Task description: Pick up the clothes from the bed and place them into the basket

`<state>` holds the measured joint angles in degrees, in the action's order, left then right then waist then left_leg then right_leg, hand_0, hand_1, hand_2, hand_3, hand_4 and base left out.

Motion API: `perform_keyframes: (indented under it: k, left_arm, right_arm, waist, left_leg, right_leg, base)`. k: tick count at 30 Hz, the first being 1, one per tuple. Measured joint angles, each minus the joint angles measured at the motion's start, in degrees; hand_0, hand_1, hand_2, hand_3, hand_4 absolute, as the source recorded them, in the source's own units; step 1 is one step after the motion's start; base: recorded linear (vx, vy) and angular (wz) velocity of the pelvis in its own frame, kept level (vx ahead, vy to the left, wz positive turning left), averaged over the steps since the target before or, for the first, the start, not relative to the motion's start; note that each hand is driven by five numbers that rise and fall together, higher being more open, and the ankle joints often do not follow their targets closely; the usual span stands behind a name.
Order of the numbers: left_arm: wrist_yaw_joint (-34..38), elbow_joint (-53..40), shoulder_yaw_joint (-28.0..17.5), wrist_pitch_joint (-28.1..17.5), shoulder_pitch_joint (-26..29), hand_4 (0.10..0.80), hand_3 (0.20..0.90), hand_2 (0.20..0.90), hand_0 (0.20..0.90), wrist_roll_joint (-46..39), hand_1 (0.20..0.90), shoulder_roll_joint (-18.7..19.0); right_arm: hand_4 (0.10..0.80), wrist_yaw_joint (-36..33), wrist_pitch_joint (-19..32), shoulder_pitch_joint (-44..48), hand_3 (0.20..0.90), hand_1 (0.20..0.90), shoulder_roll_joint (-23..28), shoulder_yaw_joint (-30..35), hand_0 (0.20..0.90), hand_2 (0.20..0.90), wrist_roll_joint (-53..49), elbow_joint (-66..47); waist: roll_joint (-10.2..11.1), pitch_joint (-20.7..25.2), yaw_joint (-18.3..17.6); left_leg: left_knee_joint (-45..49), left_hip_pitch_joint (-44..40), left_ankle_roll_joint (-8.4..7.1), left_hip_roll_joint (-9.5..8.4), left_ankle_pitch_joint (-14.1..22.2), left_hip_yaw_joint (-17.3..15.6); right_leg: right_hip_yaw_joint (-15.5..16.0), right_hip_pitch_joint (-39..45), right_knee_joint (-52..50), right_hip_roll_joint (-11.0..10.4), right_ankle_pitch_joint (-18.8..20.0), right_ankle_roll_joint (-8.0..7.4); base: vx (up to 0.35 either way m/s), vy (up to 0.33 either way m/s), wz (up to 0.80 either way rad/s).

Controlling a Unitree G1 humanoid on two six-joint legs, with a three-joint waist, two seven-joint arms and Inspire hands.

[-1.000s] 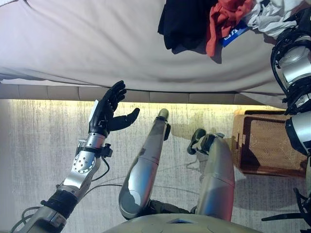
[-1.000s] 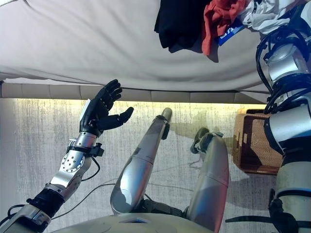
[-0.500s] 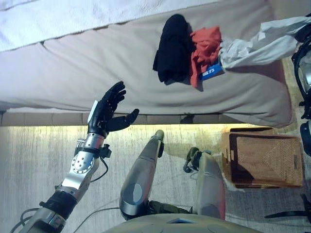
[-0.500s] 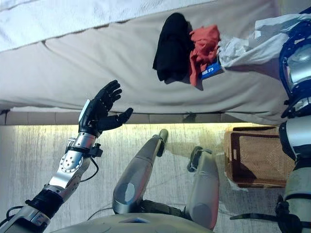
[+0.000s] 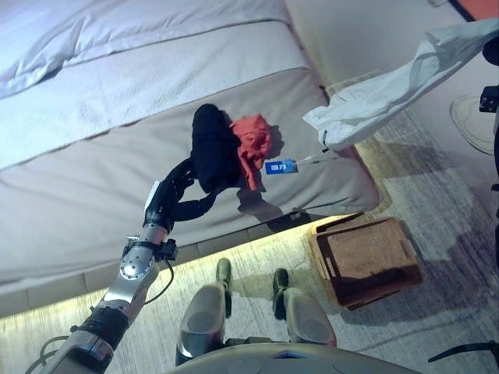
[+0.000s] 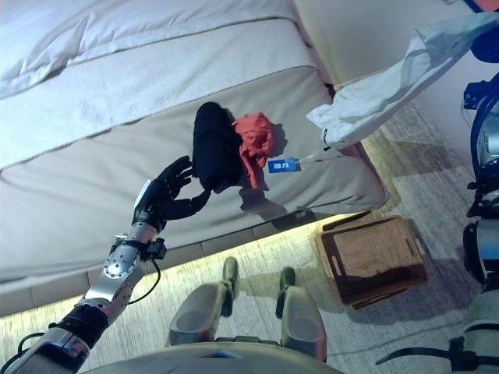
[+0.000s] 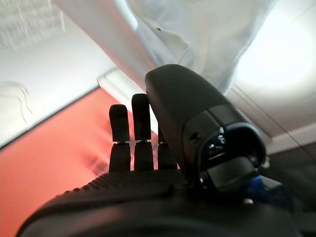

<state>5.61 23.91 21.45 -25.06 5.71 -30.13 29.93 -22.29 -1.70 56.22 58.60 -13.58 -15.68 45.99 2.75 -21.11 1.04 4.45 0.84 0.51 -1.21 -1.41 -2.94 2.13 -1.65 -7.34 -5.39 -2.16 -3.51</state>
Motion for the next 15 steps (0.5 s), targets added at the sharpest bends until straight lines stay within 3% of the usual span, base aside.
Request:
perform_keyframes:
  k: [8,15]
  left_arm:
    - [-1.1,4.7,-1.7,0.2,2.9,0.800,0.900,0.900,0.900,-0.8,0.900,-3.3]
    - [-1.5,9.5,-2.4,1.3,3.7,0.800,0.900,0.900,0.900,-0.7,0.900,-6.5]
  right_arm:
    - [0.100,1.0,-0.8,-10.1,0.200,0.300,0.1,3.7,0.300,0.300,0.1,-7.3]
    - [0.100,2.9,-3.6,-20.0,0.200,0.300,0.1,9.4,0.300,0.300,-0.1,-15.1]
  waist:
    - [-0.5,2.5,-4.7]
    - [-0.8,2.6,-8.7]
  left_leg:
    - [-7.4,-5.2,-0.06,-0.15,-1.4,-4.2]
    - [-9.5,-7.3,-0.16,0.85,-1.9,-6.4]
  right_leg:
    - [-3.3,5.6,12.1,0.2,5.7,-0.98]
    - [-5.7,5.8,12.5,1.5,6.0,-0.88]
  base:
    - [-0.024,-0.007,-0.28]
    - [-0.003,0.000,-0.17]
